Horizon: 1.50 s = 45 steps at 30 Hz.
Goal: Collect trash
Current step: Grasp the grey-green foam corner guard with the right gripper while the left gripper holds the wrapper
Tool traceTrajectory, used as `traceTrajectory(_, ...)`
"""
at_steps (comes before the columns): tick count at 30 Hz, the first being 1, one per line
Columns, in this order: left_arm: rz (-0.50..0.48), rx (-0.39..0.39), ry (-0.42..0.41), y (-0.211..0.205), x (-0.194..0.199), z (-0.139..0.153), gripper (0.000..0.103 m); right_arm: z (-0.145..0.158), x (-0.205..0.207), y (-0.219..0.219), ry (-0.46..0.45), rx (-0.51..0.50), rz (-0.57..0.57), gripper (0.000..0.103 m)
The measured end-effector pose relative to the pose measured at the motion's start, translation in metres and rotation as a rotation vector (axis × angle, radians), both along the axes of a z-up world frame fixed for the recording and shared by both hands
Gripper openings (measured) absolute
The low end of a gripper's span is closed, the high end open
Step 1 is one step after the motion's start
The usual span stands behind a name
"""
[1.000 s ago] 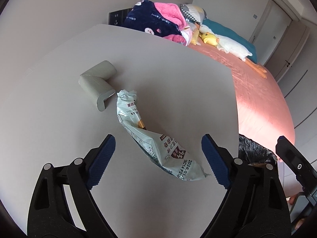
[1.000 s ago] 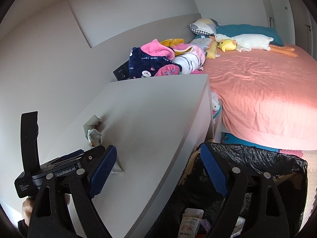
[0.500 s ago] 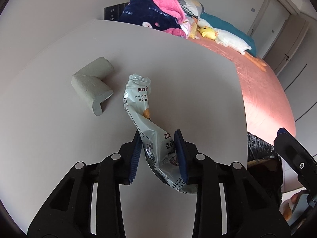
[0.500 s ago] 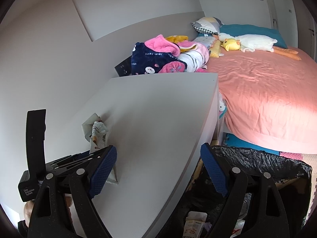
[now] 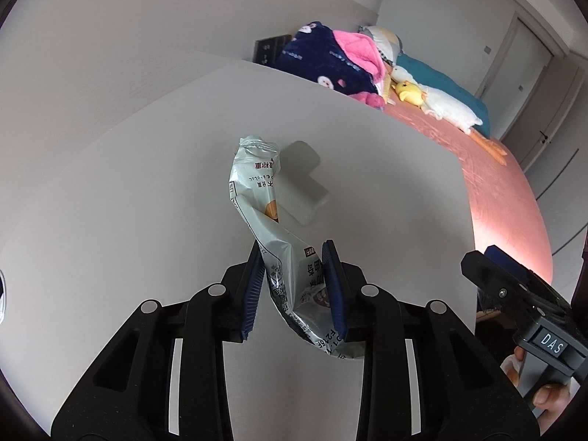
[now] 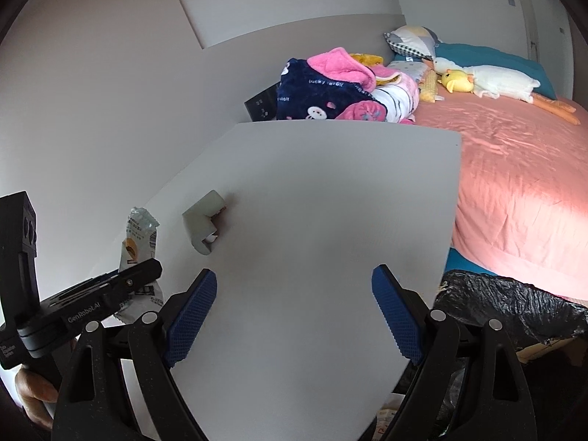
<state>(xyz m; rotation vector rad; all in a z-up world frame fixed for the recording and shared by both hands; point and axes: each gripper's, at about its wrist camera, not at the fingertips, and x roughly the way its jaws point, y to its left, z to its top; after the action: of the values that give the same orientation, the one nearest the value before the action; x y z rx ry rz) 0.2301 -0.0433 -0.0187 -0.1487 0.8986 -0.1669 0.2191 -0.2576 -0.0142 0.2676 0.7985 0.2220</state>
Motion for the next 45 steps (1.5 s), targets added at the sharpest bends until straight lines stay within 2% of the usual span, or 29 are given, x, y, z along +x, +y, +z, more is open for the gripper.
traceTrajectory(10,0.102,-0.016,-0.008,0.047,0.002,0.003,0.032,-0.008,0.021,0.047,0.019,-0.033,0.067,0.086)
traceTrajectory(27,0.241,-0.027,0.037,0.096,0.007,-0.014,0.032,-0.026,0.078,0.122,0.054,-0.076,0.163,0.086)
traceTrajectory(35,0.255,-0.050,0.051,0.105,0.005,-0.017,0.032,-0.034,0.099,0.147,0.065,-0.136,0.168,0.086)
traceTrajectory(36,0.254,-0.049,0.051,0.105,0.004,-0.017,0.032,-0.035,0.101,0.149,0.065,-0.141,0.167,0.084)
traceTrajectory(38,0.252,-0.049,0.053,0.102,0.009,-0.017,0.032,-0.036,0.103,0.150,0.069,-0.138,0.180,0.051)
traceTrajectory(39,0.251,-0.048,0.054,0.102,0.010,-0.018,0.032,-0.037,0.103,0.150,0.072,-0.139,0.188,0.047)
traceTrajectory(45,0.239,-0.047,0.055,0.100,0.011,-0.018,0.032,-0.034,0.097,0.142,0.057,-0.123,0.196,0.044)
